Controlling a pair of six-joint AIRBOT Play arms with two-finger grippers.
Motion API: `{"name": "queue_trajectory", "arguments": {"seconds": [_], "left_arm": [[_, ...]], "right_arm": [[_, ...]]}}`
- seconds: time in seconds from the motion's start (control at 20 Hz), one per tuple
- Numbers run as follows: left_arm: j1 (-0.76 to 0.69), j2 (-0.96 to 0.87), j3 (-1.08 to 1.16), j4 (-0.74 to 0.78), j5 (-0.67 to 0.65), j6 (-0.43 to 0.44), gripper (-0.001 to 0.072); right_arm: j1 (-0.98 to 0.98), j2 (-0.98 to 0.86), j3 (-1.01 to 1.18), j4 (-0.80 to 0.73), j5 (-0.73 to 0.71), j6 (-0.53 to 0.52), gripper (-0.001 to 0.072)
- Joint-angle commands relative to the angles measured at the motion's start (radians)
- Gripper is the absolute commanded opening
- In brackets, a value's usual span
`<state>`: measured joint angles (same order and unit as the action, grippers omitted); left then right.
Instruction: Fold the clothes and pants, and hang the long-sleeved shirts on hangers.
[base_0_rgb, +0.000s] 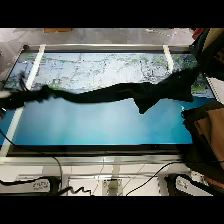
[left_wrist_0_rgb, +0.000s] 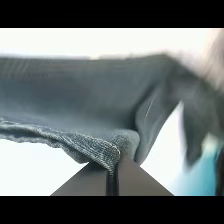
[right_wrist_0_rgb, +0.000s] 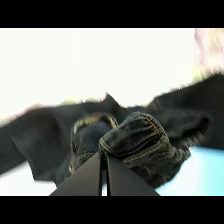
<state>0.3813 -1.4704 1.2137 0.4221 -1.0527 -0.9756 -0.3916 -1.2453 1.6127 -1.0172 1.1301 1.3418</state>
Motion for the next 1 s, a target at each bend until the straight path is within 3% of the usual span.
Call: {"name": "queue_trajectory", "arguments": {"seconds": [0.0,0.15,0.3,0.45,0.55,0.65,0.75,0.95], "left_arm": [[0.090,0.001,0.337,-0.019,0.040,-0.109,0.0041],[0.187,0.001,0.539,-0.001,0.049,-0.126,0.0040],[0.263,0.014,0.572,0.070,0.000,-0.125,0.0041],[0.289,0.007,0.572,0.366,-0.158,-0.125,0.0041],[0.289,-0.004,0.553,0.622,-0.235,-0.131,0.0041],[0.299,-0.007,0.473,0.682,-0.260,-0.132,0.0042],[0.303,-0.005,0.366,0.727,-0.309,-0.082,0.0041],[0.337,0.024,0.158,0.919,-0.345,-0.065,0.0042]], "right_arm": [[0.000,0.001,0.044,0.151,-0.200,0.002,0.0019],[0.000,0.001,0.116,0.149,-0.263,0.002,0.0019],[0.000,0.001,0.169,0.133,-0.220,0.002,0.0020],[0.000,0.000,0.174,-0.018,-0.037,0.002,0.0020],[0.000,-0.003,0.169,-0.225,0.172,0.002,0.0019],[-0.005,-0.009,0.139,-0.332,0.298,0.002,0.0019],[-0.005,-0.008,0.074,-0.346,0.393,0.002,0.0019],[0.000,0.045,-0.132,-0.352,0.481,-0.003,0.0018]]}}
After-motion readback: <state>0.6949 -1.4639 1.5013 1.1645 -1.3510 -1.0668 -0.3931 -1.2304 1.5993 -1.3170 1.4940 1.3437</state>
